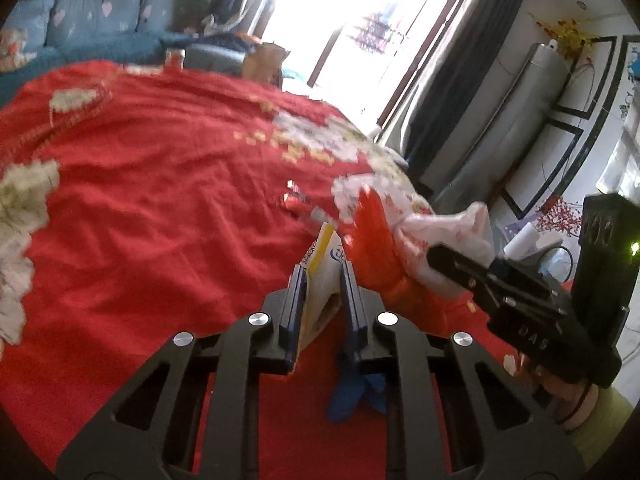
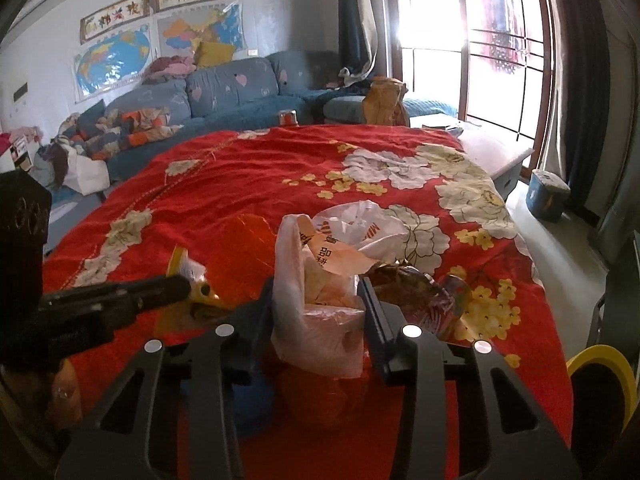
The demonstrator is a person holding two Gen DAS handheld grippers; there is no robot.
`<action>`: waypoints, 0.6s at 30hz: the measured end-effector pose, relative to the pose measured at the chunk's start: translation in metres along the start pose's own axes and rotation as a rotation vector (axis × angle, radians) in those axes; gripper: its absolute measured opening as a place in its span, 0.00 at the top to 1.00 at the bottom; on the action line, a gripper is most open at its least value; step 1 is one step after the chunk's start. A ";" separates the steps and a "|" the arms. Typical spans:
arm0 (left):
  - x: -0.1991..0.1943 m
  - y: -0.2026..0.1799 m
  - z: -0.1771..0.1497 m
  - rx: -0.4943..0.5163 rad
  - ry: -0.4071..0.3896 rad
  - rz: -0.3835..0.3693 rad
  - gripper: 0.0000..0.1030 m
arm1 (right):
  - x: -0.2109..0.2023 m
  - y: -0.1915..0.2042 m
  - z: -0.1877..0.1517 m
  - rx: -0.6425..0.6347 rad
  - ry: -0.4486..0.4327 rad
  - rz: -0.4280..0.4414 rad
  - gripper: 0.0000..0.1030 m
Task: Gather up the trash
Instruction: 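Grasp the yellow paper packet with the left gripper while the right gripper grasps the white plastic bag, then carry the yellow packet and white bag in both grippers over the yellow-rimmed bin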
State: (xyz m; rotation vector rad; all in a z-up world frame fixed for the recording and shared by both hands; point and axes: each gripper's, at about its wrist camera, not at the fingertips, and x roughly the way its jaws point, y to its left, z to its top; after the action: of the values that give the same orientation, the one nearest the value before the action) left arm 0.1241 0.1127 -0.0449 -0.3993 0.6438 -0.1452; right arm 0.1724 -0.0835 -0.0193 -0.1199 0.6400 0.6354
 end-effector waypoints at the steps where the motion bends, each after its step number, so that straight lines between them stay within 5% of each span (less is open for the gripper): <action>1: -0.003 -0.001 0.002 0.002 -0.012 0.003 0.88 | -0.003 -0.001 0.000 0.004 -0.007 0.002 0.63; 18: -0.057 -0.031 0.032 0.087 -0.186 0.016 0.89 | -0.053 -0.027 0.003 0.090 -0.100 -0.008 0.64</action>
State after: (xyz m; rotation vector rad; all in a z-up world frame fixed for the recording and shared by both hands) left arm 0.0980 0.1087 0.0225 -0.3197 0.4557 -0.1189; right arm 0.1569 -0.1311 0.0119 -0.0070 0.5705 0.6000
